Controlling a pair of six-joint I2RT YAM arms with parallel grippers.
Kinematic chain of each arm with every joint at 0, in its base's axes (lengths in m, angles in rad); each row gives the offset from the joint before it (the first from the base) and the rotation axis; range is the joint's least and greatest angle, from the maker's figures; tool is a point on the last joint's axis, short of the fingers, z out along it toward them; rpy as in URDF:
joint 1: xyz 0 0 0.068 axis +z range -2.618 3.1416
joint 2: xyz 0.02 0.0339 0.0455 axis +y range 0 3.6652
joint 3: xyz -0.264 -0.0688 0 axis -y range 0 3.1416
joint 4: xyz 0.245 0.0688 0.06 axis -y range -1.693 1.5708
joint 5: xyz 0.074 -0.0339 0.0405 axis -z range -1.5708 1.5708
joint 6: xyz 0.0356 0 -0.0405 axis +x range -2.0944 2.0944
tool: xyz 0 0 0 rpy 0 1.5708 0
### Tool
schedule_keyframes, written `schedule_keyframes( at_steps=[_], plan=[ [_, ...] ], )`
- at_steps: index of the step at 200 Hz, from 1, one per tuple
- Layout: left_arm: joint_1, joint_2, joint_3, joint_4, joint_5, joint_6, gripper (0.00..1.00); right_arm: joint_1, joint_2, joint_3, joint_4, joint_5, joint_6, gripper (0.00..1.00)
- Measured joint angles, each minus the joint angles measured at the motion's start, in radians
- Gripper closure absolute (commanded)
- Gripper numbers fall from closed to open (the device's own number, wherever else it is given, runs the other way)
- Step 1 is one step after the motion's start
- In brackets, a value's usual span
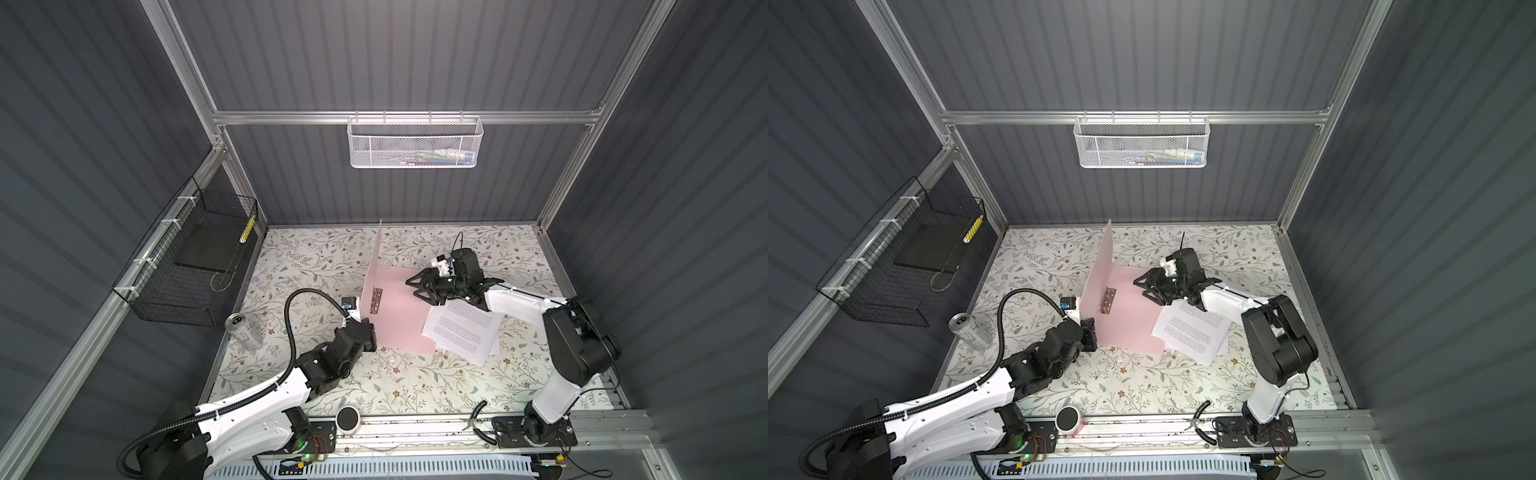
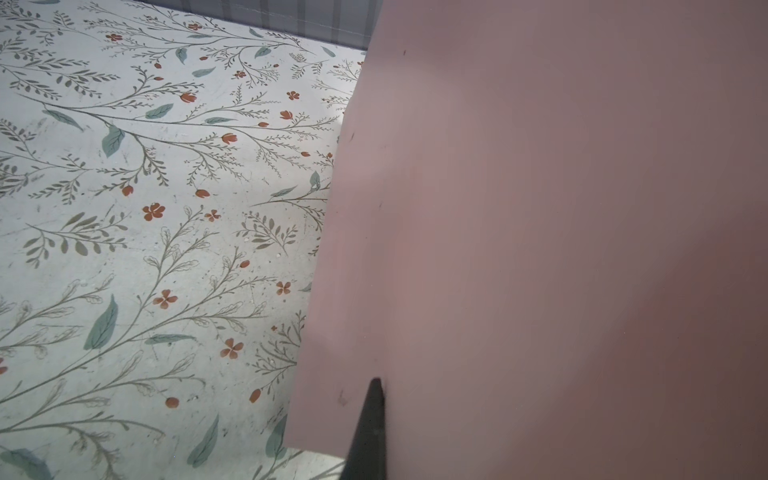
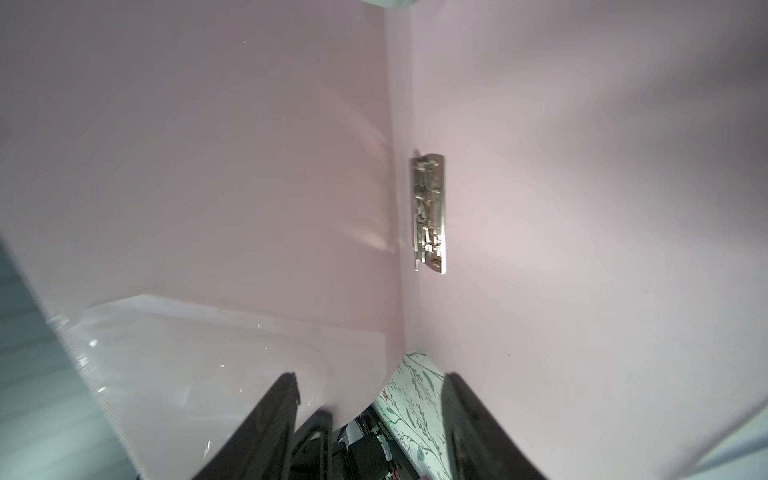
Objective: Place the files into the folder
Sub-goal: 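Raise the pink folder's cover upright with right gripper while left gripper holds folder, then swing the cover over and lay it flat with the right gripper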
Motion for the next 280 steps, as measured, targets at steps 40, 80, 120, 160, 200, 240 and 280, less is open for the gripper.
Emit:
schedule_keyframes(
  at_steps=[40,80,120,160,200,240,280],
  plan=[
    [0.0,-0.021,0.0,-0.022,-0.029,-0.038,1.0,0.029,0.14,0.0,0.019,-0.013,-0.006,0.65],
    [0.0,-0.056,0.004,-0.091,-0.083,-0.1,0.95,0.048,0.204,0.002,0.014,-0.018,-0.03,0.69],
    [0.0,-0.066,0.008,-0.164,-0.156,-0.215,0.8,0.048,0.236,0.001,0.017,-0.027,-0.044,0.71],
    [0.0,-0.124,0.008,-0.293,-0.249,-0.371,0.41,0.048,0.236,-0.024,0.058,-0.037,-0.044,0.72],
    [0.0,-0.217,0.008,-0.568,-0.389,-0.649,0.36,0.047,0.236,-0.057,0.114,-0.056,-0.044,0.73],
    [0.033,-0.257,0.009,-0.761,-0.449,-0.85,0.35,0.052,0.236,-0.026,0.061,-0.048,-0.068,0.73],
    [0.04,-0.232,0.057,-0.83,-0.453,-0.874,0.34,0.079,0.236,0.098,-0.119,0.005,-0.129,0.72]
  ],
)
